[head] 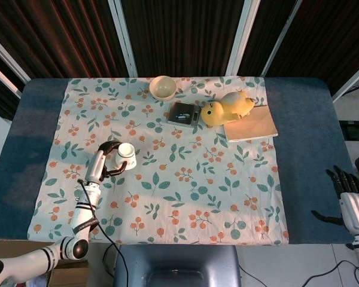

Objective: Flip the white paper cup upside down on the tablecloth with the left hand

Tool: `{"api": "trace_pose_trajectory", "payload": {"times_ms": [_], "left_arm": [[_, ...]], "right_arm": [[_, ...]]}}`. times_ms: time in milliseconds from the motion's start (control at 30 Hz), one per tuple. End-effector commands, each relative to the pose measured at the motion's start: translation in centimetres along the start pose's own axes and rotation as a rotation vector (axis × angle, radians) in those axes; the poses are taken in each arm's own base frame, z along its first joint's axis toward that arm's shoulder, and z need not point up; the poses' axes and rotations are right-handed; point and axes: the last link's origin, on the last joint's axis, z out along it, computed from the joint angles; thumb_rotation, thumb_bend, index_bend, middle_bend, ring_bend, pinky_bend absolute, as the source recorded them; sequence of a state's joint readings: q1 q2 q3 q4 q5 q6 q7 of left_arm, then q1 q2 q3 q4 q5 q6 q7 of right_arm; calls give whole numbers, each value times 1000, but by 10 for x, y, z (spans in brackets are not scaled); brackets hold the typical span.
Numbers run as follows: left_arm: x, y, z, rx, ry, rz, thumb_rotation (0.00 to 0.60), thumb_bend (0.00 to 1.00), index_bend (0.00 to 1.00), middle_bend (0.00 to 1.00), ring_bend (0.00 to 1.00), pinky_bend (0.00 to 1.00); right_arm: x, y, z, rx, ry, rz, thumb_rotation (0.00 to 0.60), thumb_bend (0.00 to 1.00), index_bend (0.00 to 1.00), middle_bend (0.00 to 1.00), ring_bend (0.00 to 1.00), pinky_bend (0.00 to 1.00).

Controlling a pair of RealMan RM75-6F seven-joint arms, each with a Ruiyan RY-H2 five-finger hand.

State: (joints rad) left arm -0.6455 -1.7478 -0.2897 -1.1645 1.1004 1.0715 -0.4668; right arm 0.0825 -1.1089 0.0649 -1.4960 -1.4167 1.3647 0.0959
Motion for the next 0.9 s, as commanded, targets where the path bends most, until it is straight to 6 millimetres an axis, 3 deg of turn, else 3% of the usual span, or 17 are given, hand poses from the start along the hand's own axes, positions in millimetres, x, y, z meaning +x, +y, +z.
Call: {"api": "trace_pose_trajectory", "payload": {"times_ms": [33, 267, 500, 733, 900], "left_arm": [[-3, -16, 0, 53, 6, -94, 600, 382, 291, 356, 93, 42], [-4, -23, -1, 40, -3, -62, 600, 384, 257, 320, 72, 53], [-7, -26, -5, 22, -40, -21, 600, 380, 29, 134, 5, 46], [-8, -22, -8, -14, -56, 1, 600, 374, 0, 112, 0, 46], [1, -8, -12, -80, -43, 2, 600, 370, 0, 53, 0, 43]], "right_arm": [[0, 0, 0, 0, 0, 0, 534, 0, 0, 0, 0, 0], [0, 1, -1, -4, 0, 2, 539, 0, 0, 0, 0, 0], [0, 0, 0, -3, -3, 3, 542, 0, 0, 0, 0, 0], [1, 1, 0, -6, -3, 2, 543, 0, 0, 0, 0, 0], [2, 0, 0, -6, 2, 3, 543, 0, 0, 0, 0, 0]]}}
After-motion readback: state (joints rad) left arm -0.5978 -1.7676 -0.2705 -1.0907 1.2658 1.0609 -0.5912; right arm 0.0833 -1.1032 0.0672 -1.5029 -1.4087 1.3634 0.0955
